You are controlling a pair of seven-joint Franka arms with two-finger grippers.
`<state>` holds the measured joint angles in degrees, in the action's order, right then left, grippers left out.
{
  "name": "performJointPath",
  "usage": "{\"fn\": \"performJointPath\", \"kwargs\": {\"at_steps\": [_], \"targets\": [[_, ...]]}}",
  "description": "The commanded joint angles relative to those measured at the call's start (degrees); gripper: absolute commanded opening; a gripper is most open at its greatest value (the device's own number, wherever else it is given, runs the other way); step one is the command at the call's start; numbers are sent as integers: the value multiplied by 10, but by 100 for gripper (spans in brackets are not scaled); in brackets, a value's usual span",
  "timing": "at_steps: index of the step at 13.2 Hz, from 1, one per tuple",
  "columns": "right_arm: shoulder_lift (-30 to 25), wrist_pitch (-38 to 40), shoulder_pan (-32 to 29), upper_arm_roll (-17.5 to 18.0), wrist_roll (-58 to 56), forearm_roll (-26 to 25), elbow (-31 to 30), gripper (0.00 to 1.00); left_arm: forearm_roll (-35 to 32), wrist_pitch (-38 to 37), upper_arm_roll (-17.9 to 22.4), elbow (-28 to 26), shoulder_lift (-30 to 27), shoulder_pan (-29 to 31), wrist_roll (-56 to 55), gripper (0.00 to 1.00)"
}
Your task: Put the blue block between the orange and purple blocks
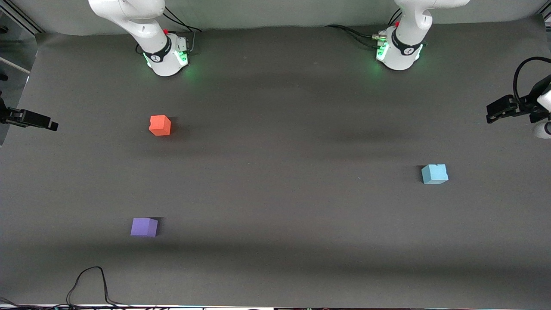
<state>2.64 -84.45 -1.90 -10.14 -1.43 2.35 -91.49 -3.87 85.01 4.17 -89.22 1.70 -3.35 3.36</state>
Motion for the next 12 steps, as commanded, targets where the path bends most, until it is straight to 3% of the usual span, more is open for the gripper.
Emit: {"fn": "performJointPath", "kwargs": {"at_steps": [1,6,9,12], "targets": [[2,-3,10,-1,-2,-9,-4,100,3,-20,-7,24,12,10,16,100],[2,-19,27,-1,6,14,1,100,25,-3,-5,-8,18,30,17,100],[4,-17,51,-1,-3,14,-5,100,26,57,-5,-87,13,47,17,100],[-3,-20,65,-1,-3,9,-5,100,26,165,-5,-186,17,48,20,100]]}}
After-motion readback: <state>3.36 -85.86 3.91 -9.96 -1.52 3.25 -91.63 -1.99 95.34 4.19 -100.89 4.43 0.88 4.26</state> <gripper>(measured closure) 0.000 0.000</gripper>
